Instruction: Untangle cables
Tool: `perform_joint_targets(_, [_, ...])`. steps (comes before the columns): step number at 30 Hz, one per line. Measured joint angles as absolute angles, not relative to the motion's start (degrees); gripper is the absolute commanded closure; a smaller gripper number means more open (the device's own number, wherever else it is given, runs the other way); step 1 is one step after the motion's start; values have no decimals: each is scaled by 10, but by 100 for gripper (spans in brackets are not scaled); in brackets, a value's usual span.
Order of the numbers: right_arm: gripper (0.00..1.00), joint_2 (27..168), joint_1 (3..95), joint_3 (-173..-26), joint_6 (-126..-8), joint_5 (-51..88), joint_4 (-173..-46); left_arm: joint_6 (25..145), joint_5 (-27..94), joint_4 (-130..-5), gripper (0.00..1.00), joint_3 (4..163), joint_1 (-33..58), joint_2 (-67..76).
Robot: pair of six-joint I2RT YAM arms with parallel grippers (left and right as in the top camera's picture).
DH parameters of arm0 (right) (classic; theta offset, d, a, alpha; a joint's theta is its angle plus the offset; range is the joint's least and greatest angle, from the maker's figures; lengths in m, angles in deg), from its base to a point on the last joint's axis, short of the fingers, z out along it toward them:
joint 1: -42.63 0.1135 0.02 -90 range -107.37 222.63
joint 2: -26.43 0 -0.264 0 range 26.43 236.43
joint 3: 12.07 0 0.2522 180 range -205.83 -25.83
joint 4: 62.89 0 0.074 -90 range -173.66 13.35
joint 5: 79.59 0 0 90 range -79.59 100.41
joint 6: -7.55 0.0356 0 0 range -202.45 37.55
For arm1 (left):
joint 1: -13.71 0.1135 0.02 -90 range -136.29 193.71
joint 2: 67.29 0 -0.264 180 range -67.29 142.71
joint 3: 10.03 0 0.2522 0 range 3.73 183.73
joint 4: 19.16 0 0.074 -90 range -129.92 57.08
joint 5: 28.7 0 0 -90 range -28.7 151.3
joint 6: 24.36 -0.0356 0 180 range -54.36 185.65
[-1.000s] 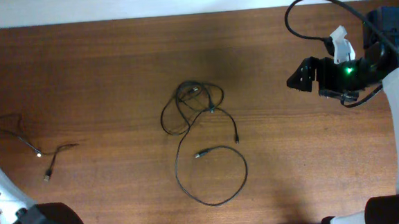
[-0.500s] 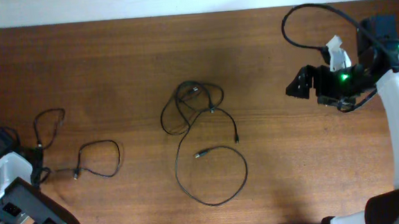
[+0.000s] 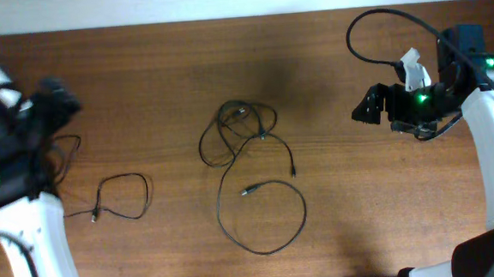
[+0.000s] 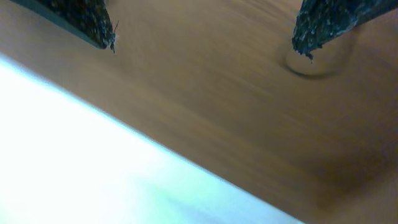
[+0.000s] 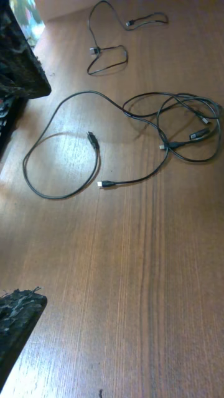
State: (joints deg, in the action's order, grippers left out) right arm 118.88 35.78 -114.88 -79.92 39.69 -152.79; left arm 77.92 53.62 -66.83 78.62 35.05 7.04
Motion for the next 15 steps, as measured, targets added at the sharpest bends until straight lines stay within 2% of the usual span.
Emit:
perform_joint_targets(4, [1,1189,358,-1148,-799,395,-1528,706,466,-754,13,786,186,164])
perform_joint_targets(9, [1,1189,358,-1148,-799,395,-1522,690,446,-862,16,784,16,272])
perform_joint_targets(12, [1,1189,358,-1148,-799,395,-1522,703,459,-895,26,784,-48,345])
perform_joint_targets(13, [1,1189,358,-1148,-799,395,-1522,706,461,-895,32,784,-58,363])
perform_joint_targets(14, [1,1189,358,-1148,-799,395,-1520,708,464,-895,39,784,-67,382])
perform_joint_targets(15, [1,1189,358,-1148,-799,395,-1520,713,468,-895,54,784,-77,405])
